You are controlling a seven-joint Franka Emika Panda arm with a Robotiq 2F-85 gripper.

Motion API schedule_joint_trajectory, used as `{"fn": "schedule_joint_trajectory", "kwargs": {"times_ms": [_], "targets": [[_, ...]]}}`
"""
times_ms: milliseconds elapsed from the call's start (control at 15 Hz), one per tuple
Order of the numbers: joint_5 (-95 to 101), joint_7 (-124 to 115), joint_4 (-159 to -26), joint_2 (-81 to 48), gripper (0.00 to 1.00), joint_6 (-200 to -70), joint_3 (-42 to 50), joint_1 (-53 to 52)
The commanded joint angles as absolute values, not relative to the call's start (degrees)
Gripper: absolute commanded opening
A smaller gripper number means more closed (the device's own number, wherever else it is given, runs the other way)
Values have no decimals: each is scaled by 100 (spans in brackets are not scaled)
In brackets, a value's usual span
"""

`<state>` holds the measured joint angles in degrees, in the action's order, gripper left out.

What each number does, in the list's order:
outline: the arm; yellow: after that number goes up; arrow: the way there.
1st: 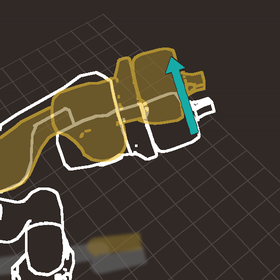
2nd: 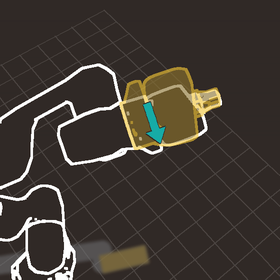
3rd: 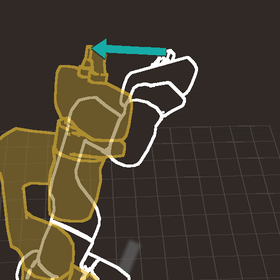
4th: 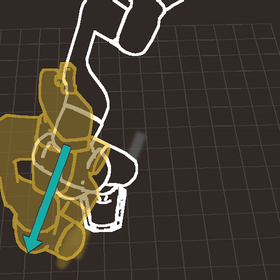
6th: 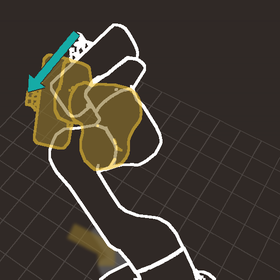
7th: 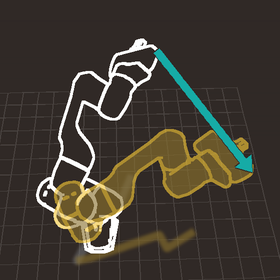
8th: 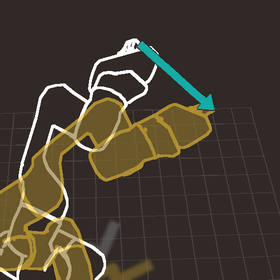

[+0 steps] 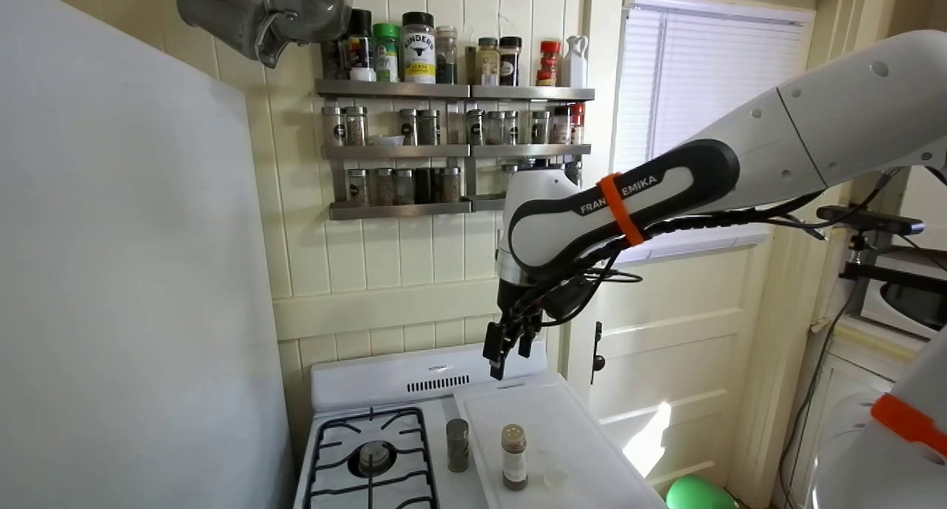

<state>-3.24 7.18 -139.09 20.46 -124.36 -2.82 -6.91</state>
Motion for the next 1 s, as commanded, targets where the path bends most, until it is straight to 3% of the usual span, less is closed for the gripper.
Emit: {"fn": "schedule_joint_trajectory", "kwargs": {"times_ms": [0,933], "targets": [[-359,243,-13978,1993,100,-12562,-544,-746],[-514,-1275,-14802,2019,100,-13941,-813,-635]]}}
